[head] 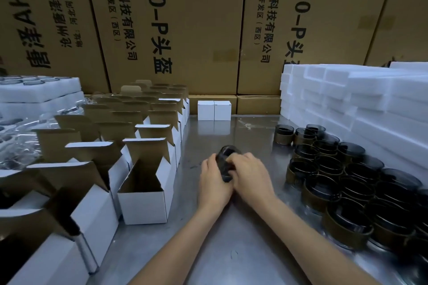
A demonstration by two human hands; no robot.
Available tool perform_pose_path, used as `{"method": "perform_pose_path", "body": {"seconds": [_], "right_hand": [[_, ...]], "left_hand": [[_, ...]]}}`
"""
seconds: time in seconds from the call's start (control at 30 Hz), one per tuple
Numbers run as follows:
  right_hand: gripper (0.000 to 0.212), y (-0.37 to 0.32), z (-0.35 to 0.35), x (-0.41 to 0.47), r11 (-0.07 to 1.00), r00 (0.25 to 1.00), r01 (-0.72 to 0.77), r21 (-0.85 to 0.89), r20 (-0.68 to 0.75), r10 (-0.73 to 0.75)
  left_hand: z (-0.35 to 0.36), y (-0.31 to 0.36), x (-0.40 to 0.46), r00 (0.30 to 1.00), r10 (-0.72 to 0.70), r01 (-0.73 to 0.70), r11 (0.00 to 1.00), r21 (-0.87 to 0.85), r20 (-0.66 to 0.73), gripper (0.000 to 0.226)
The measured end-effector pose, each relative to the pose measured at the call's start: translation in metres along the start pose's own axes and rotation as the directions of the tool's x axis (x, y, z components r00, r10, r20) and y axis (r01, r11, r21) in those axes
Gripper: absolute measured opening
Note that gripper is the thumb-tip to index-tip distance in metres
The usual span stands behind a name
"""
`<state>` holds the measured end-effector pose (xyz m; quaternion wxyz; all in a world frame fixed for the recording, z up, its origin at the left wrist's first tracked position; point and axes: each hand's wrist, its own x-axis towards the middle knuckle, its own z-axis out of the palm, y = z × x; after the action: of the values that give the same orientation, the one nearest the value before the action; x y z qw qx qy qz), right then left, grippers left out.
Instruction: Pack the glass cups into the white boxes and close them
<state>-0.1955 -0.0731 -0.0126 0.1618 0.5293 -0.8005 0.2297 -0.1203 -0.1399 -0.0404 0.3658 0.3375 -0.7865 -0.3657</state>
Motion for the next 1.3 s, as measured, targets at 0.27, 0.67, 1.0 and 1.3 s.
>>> {"method": "perform_pose_path", "body": {"seconds": [0.27,0.67,1.0,1.3], "right_hand": [[0.031,0.006,-0.005,-0.032,0.960,0.948,0.107,0.258,-0.317,-0.021],[0.063,0.002,-0.009,-0.026,0.687,0.979,0.034,0.726,-0.163,0.124],[0.071,0.020,-0.007,-0.028,0.728,0.988,0.056,0.684,-0.145,0.060],[0.040,0.020,-0.011,-0.024,0.445,0.973,-0.136,0.885,0.033,0.230]], "left_hand": [[-0.008,0.003,-0.004,0.991,0.133,-0.132,0.975,-0.177,-0.006,0.052],[-0.006,0.009,-0.006,0.984,0.159,-0.174,0.963,-0.204,-0.085,0.069],[-0.009,0.008,-0.011,0.960,0.268,-0.254,0.955,-0.152,0.077,0.082],[-0.008,0.008,-0.010,0.956,0.267,-0.233,0.942,-0.241,0.119,0.086]]}}
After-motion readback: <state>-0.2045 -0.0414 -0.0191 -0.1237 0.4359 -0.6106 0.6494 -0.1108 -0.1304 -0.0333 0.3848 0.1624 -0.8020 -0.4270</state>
